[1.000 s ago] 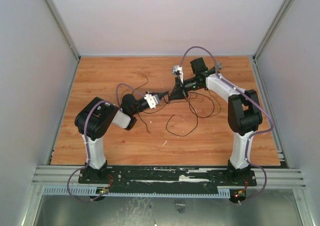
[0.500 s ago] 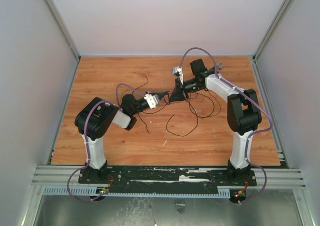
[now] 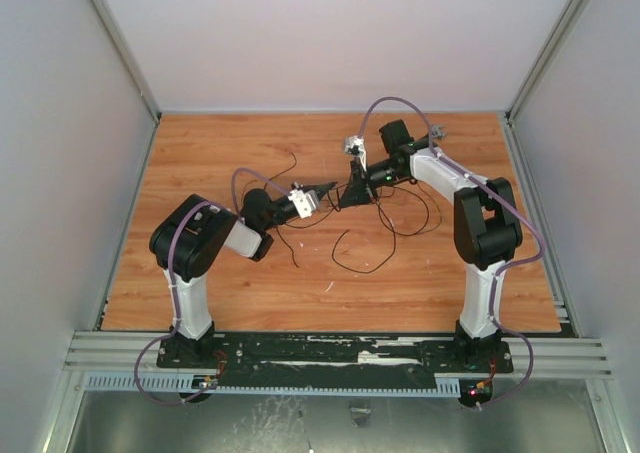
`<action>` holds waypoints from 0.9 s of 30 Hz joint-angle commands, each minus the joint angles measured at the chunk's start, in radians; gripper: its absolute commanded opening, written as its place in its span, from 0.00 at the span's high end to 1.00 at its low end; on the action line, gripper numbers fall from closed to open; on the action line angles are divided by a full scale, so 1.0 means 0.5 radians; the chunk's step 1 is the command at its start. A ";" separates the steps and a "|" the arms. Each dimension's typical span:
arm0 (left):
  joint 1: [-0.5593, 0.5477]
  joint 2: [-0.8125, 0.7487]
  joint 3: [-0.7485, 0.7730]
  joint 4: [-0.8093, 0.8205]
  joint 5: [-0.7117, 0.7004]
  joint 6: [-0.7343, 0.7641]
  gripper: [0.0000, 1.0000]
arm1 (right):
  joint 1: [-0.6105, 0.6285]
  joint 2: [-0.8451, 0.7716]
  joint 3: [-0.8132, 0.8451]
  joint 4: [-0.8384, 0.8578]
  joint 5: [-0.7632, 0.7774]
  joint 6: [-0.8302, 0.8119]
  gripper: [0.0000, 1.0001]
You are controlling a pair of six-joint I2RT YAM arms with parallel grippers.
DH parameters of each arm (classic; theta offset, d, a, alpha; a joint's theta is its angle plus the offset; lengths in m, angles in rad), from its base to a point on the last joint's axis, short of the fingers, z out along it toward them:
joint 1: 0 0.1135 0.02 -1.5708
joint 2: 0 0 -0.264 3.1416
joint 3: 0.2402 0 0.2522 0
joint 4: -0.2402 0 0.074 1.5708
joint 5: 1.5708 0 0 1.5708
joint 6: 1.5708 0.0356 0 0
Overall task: Zip-tie the wires
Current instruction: Tie the cable at the center of the board.
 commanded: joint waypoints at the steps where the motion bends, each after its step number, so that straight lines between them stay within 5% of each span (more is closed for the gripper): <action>1: -0.019 0.022 -0.006 0.043 -0.022 0.138 1.00 | -0.001 -0.001 0.072 -0.060 -0.041 -0.065 1.00; 8: -0.020 -0.009 -0.004 -0.152 -0.002 0.356 1.00 | -0.024 0.013 0.103 -0.134 -0.099 -0.126 1.00; 27: -0.020 -0.040 -0.013 -0.119 -0.002 0.380 1.00 | -0.049 0.127 0.180 -0.225 -0.077 -0.149 1.00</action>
